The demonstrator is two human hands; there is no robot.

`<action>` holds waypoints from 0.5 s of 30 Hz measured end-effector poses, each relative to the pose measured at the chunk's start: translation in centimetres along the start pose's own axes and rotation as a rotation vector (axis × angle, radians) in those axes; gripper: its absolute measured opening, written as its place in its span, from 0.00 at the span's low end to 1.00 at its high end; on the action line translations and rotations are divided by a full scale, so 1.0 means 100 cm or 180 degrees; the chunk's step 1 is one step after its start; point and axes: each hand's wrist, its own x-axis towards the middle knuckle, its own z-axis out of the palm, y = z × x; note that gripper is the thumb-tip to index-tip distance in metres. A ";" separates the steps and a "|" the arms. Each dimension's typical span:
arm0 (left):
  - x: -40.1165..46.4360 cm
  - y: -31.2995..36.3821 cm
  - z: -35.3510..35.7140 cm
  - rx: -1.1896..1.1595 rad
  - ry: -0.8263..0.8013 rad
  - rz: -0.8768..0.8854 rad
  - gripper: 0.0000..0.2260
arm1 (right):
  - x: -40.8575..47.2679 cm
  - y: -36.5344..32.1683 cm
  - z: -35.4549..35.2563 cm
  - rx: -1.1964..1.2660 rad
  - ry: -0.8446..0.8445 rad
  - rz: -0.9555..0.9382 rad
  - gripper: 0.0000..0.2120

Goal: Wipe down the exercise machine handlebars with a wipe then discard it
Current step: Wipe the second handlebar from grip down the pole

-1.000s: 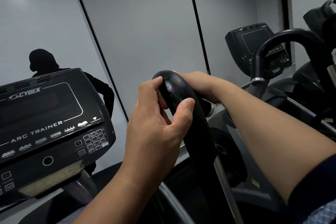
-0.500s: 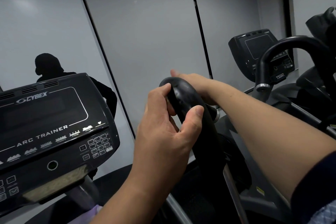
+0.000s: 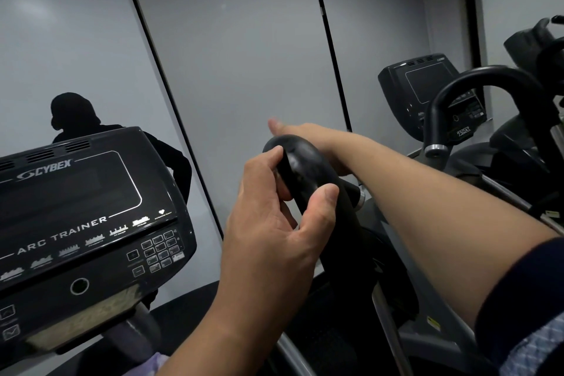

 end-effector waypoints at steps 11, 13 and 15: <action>-0.001 0.000 0.000 0.0054 -0.0009 -0.0075 0.22 | -0.003 -0.013 -0.002 0.0299 -0.0452 -0.0226 0.35; -0.001 0.001 0.001 0.0027 0.0008 -0.0093 0.22 | -0.004 -0.015 -0.003 0.0458 -0.0581 -0.0218 0.36; -0.001 0.001 0.001 0.0020 0.0006 -0.0076 0.20 | -0.005 -0.015 -0.001 0.0219 -0.0684 -0.0028 0.36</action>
